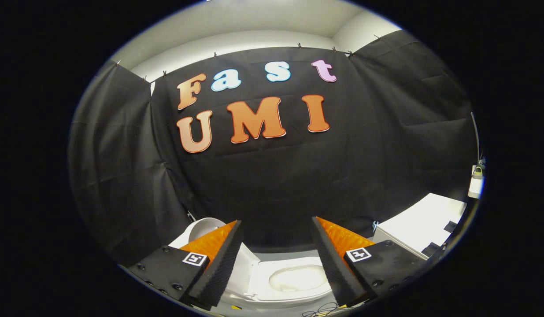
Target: Open the toilet lid.
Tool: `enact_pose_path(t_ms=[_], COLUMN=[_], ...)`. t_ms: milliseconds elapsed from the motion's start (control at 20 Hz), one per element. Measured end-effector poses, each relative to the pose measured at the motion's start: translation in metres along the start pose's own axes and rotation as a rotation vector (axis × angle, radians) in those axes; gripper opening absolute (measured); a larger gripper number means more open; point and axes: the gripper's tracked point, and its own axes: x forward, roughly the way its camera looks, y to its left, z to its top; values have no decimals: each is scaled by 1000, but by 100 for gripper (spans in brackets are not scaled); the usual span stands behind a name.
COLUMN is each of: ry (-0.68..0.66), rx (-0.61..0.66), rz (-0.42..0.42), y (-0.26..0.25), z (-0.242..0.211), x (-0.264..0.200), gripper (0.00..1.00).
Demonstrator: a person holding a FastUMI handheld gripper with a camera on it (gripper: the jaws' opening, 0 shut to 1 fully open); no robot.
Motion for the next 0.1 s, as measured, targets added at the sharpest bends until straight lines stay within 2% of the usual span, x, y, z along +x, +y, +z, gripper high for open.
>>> enact_pose_path(t_ms=[100], ry=[-11], rx=[27], rz=[-5], y=[-30], z=[8], x=[1], gripper=[99])
